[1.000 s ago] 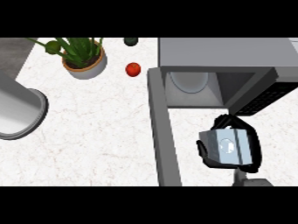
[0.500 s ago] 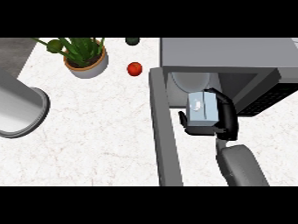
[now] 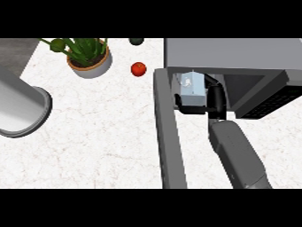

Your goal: Pick up the milk, place it into the microwave and close the microwave

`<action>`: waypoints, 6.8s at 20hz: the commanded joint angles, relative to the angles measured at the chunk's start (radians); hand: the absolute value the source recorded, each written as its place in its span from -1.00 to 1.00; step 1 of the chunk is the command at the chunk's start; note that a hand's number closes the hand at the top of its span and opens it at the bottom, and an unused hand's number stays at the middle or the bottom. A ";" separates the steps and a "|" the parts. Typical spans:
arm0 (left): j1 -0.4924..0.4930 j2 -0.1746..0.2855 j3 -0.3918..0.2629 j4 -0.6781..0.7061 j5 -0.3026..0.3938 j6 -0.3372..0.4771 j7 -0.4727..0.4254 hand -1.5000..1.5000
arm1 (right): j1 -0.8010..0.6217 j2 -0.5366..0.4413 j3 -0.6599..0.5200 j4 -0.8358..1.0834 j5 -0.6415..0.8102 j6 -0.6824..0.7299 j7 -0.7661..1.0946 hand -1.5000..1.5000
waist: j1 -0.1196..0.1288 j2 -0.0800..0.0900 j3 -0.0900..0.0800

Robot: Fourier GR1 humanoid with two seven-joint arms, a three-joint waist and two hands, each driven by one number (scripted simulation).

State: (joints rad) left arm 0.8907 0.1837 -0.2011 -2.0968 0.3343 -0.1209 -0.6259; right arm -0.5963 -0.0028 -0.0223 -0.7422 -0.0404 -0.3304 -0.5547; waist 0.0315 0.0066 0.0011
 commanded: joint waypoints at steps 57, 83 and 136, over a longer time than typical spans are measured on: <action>-0.160 0.046 0.044 0.101 0.013 -0.073 0.029 -1.00 | -0.427 -0.200 0.027 0.717 0.359 -0.629 0.028 -1.00 | 0.169 0.071 0.006; -0.158 0.037 0.041 0.107 -0.005 -0.074 0.015 -1.00 | -0.360 -0.038 -0.163 0.600 0.174 -0.187 -0.213 -1.00 | 0.079 0.040 0.008; -0.564 -0.129 -0.255 0.368 -0.437 0.049 0.331 1.00 | 0.517 -0.378 -0.258 0.075 -0.089 0.609 -0.447 -1.00 | -0.033 -0.007 -0.001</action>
State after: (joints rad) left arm 0.3827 0.1060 -0.4391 -1.7636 -0.0657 -0.1224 -0.3368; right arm -0.1147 -0.3369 -0.2542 -0.6717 -0.1034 0.2006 -0.9589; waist -0.0074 -0.0013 -0.0003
